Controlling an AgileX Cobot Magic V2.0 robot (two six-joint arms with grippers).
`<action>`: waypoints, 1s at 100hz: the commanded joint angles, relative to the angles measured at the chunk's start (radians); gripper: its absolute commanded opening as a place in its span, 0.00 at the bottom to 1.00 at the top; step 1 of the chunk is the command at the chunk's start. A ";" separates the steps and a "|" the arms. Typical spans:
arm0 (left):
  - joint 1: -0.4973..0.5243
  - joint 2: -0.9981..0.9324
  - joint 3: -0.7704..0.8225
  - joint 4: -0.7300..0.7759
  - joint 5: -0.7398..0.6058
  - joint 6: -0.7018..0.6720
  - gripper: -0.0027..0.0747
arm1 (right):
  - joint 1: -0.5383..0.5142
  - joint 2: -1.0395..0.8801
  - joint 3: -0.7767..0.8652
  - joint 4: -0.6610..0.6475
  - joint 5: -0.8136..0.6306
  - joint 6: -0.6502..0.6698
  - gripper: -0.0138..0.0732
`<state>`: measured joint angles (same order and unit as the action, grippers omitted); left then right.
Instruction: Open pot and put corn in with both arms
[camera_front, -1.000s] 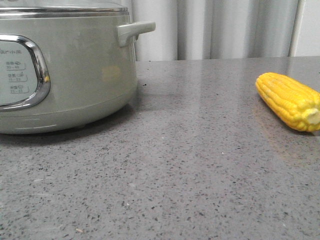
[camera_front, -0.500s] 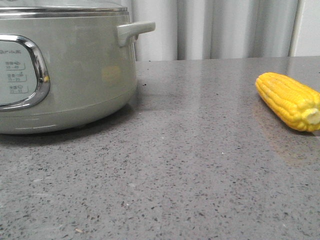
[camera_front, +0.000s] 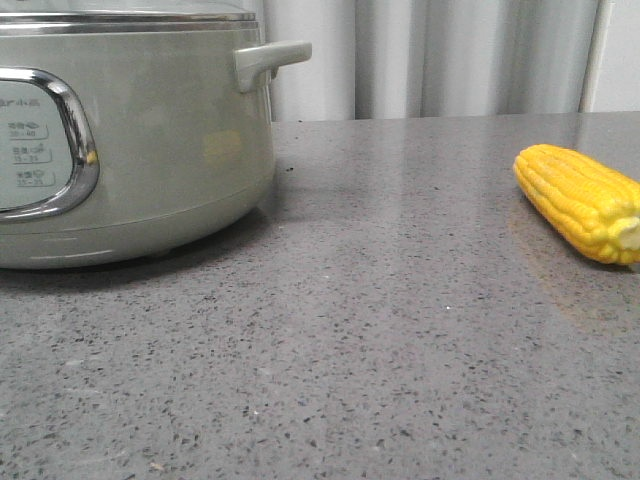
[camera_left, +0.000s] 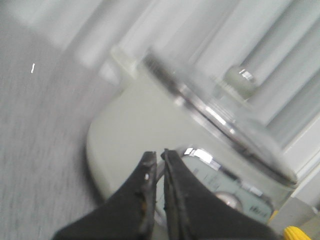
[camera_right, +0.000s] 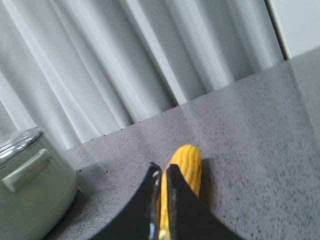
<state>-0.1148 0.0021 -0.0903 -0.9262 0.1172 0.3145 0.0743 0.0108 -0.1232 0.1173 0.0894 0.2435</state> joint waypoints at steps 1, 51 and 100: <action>0.000 0.057 -0.101 0.126 -0.034 0.014 0.01 | -0.006 0.066 -0.128 -0.075 0.028 -0.009 0.08; 0.000 0.459 -0.430 0.381 0.098 0.067 0.69 | -0.006 0.366 -0.435 -0.198 0.225 -0.009 0.48; -0.156 0.781 -0.680 0.386 -0.037 0.161 0.65 | -0.006 0.370 -0.500 -0.198 0.247 -0.011 0.80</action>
<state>-0.2325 0.7160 -0.6947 -0.5368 0.1942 0.4704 0.0743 0.3643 -0.5908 -0.0683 0.4113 0.2435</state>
